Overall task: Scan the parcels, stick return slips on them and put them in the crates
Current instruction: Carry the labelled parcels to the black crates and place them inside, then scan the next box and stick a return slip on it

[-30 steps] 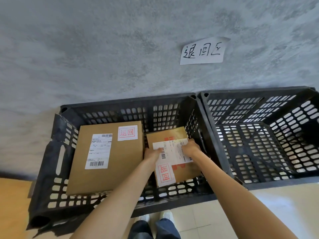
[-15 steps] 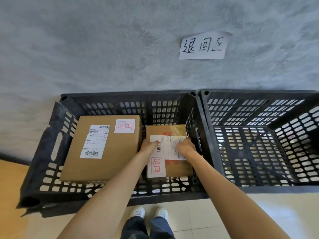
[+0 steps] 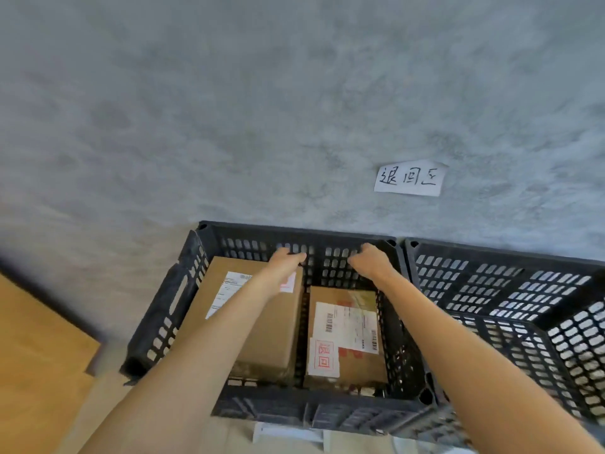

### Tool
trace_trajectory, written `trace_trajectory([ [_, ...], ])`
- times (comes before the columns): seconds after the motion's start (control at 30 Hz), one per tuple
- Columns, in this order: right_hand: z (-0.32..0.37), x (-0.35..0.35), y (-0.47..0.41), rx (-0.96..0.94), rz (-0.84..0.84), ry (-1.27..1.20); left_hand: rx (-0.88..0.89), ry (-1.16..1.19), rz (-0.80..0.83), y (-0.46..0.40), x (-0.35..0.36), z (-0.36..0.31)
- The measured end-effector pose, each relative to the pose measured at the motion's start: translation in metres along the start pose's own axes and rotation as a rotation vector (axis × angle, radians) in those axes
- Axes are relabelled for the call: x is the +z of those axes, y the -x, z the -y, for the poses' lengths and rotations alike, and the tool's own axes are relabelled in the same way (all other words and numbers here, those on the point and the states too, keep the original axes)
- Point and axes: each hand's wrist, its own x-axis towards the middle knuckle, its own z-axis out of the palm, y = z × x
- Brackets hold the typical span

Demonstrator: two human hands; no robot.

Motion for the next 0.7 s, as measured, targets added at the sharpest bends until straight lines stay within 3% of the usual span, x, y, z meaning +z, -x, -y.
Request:
trace_trajectory([
  [0.13,0.084,-0.022,0.028,-0.214,-0.140,0.175,0.216,-0.289,-0.245,0.033,-0.109,-0.026],
  [0.27,0.158,0.016,0.086,-0.454,-0.275,0.415,0.298,-0.652,-0.566,0.095,-0.223,0.002],
  [0.47,0.255,0.129,0.190,-0.830,-0.293,0.784,0.154,-1.032,-0.790,0.220,-0.364,0.118],
  [0.7,0.373,0.262,0.325,-1.222,-0.224,0.752,-0.092,-1.164,-1.040,0.390,-0.500,0.237],
])
